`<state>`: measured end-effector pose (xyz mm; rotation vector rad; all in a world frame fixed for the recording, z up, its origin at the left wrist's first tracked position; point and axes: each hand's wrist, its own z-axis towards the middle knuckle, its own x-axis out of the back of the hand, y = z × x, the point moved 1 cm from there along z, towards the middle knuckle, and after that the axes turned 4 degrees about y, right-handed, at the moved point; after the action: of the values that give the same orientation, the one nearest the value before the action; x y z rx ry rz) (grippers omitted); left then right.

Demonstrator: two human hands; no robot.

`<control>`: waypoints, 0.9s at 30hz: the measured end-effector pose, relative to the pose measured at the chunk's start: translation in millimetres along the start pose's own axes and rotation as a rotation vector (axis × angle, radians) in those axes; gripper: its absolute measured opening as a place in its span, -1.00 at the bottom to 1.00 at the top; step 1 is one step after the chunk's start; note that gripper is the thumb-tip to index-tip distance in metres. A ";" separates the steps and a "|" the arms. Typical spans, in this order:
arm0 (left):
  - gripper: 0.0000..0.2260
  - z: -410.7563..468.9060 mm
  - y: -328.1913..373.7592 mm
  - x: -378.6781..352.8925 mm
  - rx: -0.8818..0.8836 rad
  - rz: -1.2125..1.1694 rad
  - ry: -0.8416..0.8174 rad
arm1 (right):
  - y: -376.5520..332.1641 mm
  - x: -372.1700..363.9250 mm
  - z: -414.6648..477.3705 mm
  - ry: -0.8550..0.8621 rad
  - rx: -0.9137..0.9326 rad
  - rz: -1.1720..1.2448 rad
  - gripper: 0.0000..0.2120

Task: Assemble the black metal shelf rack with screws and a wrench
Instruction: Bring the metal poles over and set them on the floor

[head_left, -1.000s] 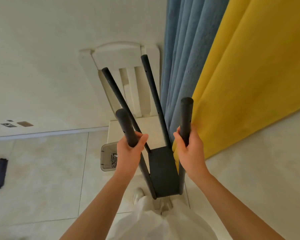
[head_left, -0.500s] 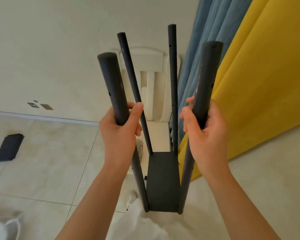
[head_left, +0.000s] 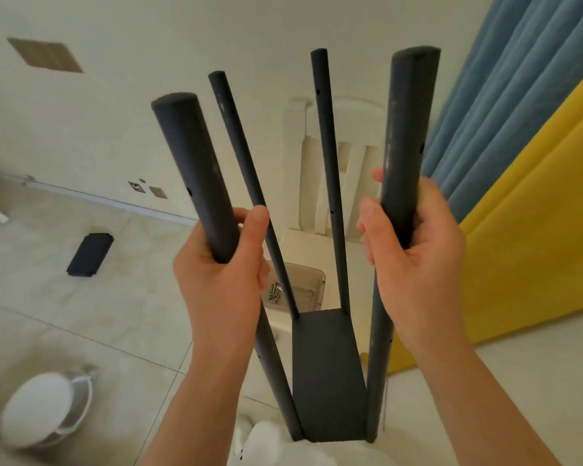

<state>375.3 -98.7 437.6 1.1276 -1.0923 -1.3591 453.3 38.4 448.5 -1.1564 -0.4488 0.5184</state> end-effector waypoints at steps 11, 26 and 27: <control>-0.84 43.7 6.2 153.1 -0.012 0.051 0.239 | -23.5 -151.1 -50.2 -0.248 -0.025 0.066 -0.95; -0.82 148.0 -18.8 332.6 -0.015 0.081 0.477 | -33.2 -360.4 -95.7 -0.560 -0.095 0.163 -0.83; -0.82 157.5 -22.3 339.0 -0.016 0.081 0.497 | -31.5 -373.2 -92.6 -0.584 -0.099 0.167 -0.84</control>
<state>200.6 -429.3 416.6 1.3049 -0.7515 -0.9489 214.2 -263.0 421.2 -1.1328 -0.8911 0.9969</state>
